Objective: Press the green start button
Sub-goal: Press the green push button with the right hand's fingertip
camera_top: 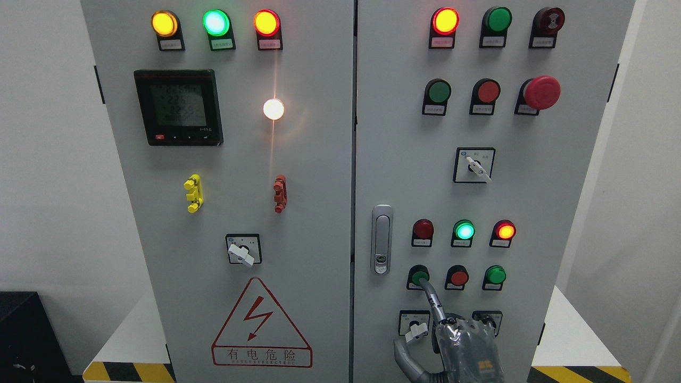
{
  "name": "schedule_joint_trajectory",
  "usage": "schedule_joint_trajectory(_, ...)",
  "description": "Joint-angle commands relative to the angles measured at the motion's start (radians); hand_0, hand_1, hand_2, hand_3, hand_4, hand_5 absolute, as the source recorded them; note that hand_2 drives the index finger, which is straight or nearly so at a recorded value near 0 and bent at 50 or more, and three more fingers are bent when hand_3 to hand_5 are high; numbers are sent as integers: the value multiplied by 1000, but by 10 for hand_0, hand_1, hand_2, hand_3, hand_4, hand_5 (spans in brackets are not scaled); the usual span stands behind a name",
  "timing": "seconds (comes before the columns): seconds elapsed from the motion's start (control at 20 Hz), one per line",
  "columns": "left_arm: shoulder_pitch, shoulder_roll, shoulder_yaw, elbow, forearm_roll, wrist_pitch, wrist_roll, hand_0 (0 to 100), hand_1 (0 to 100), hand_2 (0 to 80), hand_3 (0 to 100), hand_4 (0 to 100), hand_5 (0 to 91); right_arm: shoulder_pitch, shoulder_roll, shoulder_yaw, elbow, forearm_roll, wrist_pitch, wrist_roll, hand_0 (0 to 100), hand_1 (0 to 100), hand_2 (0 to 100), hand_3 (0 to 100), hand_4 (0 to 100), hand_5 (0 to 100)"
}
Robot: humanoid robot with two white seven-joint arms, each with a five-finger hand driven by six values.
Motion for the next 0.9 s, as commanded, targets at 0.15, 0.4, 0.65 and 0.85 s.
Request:
schedule_joint_trajectory(0.15, -23, 0, 0, -28, 0, 1, -1, 120, 556, 0, 0, 0, 0, -36, 1, -2, 84, 1, 5, 3, 406, 331, 0, 965, 911, 1000)
schedule_joint_trajectory(0.4, -23, 0, 0, -28, 0, 1, -1, 120, 556, 0, 0, 0, 0, -38, 1, -2, 89, 1, 17, 7, 407, 331, 0, 965, 911, 1000)
schedule_joint_trajectory(0.65, -23, 0, 0, -28, 0, 1, -1, 120, 556, 0, 0, 0, 0, -38, 1, 0, 83, -2, 17, 6, 408, 336, 0, 966, 912, 1000)
schedule_joint_trajectory(0.85, -23, 0, 0, -28, 0, 1, -1, 120, 556, 0, 0, 0, 0, -36, 2, 3, 54, -20, 8, 3, 416, 343, 0, 968, 909, 1000)
